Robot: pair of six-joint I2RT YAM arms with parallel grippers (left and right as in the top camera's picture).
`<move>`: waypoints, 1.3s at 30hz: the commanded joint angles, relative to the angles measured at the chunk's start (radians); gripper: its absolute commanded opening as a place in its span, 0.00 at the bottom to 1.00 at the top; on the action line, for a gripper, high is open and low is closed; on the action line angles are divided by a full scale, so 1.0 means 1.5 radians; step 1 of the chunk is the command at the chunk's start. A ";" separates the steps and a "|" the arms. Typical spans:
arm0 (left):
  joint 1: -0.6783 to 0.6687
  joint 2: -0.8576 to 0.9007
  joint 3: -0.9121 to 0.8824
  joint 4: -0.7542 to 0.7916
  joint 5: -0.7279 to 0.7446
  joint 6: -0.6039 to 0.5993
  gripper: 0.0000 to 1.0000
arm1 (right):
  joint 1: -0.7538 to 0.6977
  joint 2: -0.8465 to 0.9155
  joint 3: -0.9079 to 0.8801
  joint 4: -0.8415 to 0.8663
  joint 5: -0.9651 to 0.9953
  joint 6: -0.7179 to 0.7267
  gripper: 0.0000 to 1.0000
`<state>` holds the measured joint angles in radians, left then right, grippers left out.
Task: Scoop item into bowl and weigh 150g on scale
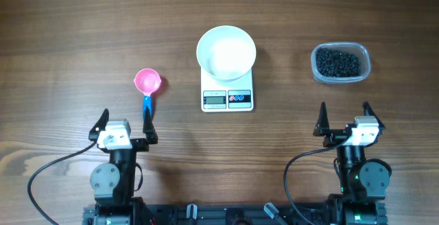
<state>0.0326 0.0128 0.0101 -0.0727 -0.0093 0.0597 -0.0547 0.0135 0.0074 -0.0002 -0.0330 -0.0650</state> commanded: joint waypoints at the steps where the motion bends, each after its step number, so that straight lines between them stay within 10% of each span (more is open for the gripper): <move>1: -0.003 -0.007 -0.003 0.001 -0.009 0.010 1.00 | 0.003 -0.004 -0.002 0.002 -0.003 0.009 1.00; 4: -0.003 -0.007 -0.003 0.002 -0.002 0.005 1.00 | 0.003 -0.004 -0.002 0.002 -0.004 0.009 1.00; 12: -0.003 -0.007 -0.003 0.110 0.395 -0.094 1.00 | 0.003 -0.004 -0.002 0.002 -0.003 0.009 1.00; 21: -0.002 0.015 0.199 0.127 0.402 -0.132 1.00 | 0.003 -0.004 -0.002 0.002 -0.003 0.009 1.00; 26: -0.002 0.163 0.446 -0.064 0.402 -0.129 1.00 | 0.003 -0.004 -0.002 0.002 -0.003 0.009 1.00; 34: -0.003 0.592 1.002 -0.711 0.294 -0.072 1.00 | 0.003 -0.004 -0.002 0.002 -0.003 0.008 1.00; 39: -0.003 0.656 1.053 -0.758 0.375 -0.118 1.00 | 0.003 -0.004 -0.002 0.002 -0.003 0.009 1.00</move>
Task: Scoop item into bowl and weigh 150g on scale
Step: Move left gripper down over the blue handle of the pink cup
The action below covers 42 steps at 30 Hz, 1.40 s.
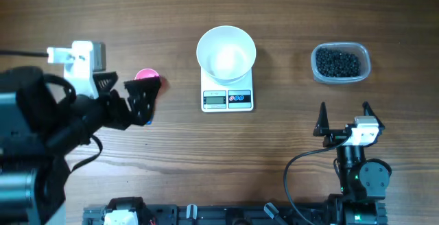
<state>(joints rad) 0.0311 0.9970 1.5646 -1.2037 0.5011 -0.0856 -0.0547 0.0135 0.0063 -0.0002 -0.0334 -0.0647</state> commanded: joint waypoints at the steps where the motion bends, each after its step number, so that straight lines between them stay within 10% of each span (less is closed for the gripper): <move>1: -0.002 0.004 0.017 -0.013 0.035 -0.025 1.00 | 0.003 -0.004 -0.001 0.002 -0.003 0.009 1.00; 10: -0.002 0.189 0.017 -0.153 -0.197 -0.123 1.00 | 0.003 -0.004 -0.001 0.002 -0.003 0.008 1.00; 19: -0.001 0.256 -0.043 -0.175 -0.209 -0.120 1.00 | 0.003 -0.004 -0.001 0.002 -0.003 0.009 0.99; 42: 0.057 0.256 -0.357 0.121 -0.231 -0.160 1.00 | 0.003 -0.004 -0.001 0.002 -0.003 0.009 1.00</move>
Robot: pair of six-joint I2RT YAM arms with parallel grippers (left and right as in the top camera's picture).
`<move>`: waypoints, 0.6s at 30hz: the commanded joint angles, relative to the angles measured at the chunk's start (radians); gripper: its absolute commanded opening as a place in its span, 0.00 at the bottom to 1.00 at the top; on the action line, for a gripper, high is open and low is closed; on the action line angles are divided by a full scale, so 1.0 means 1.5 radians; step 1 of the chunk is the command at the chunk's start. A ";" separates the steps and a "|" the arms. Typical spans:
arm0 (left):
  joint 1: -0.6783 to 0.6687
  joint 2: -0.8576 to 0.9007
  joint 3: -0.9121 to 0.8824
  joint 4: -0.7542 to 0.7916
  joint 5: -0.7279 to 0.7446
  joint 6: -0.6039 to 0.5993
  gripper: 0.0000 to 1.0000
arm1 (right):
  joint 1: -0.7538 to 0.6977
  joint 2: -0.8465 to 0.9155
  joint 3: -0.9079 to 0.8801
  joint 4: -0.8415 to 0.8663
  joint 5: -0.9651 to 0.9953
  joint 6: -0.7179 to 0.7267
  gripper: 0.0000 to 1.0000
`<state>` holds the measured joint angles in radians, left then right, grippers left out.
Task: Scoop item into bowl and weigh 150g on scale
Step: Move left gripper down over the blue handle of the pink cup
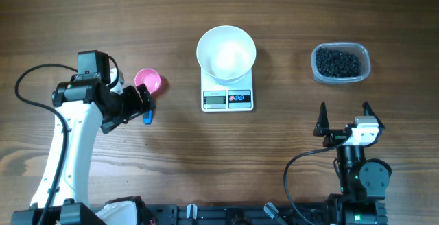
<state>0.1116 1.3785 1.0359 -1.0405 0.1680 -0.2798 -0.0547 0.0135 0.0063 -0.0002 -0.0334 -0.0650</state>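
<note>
The pink scoop (148, 80) lies left of the scale, and the tip of its blue handle (147, 118) points toward me. My left gripper (141, 101) reaches in from the left, low over the handle. Its fingers look open and cover the handle's middle. The white bowl (226, 52) stands empty on the white digital scale (228, 99) at the table's centre. A clear tub of small dark pieces (341, 62) sits at the far right. My right gripper (343, 117) stands open near the front edge, well below the tub.
The left arm (68, 139) and its black cable (31, 81) cover the table's left side. The right arm's base (358, 173) and its cable sit at the front right. Bare wooden tabletop (226, 156) lies in front of the scale.
My left arm was raised close to the camera with the gripper over the scoop's handle. It now sits lower, with the gripper down at the handle. The right arm, scoop, bowl and tub are unchanged.
Both arms first rested at the front edge with open grippers, and the scoop lay untouched left of the scale. Then the left arm was up and over the scoop. Now its gripper is down on the handle, while the right arm stays parked.
</note>
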 commanded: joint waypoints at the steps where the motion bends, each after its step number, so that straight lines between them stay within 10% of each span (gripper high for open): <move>1: 0.003 0.002 -0.005 0.014 -0.009 -0.031 1.00 | 0.003 -0.004 -0.001 0.002 -0.003 0.009 1.00; 18: 0.003 0.003 -0.050 0.059 -0.009 -0.031 1.00 | 0.003 -0.004 -0.001 0.002 -0.003 0.009 1.00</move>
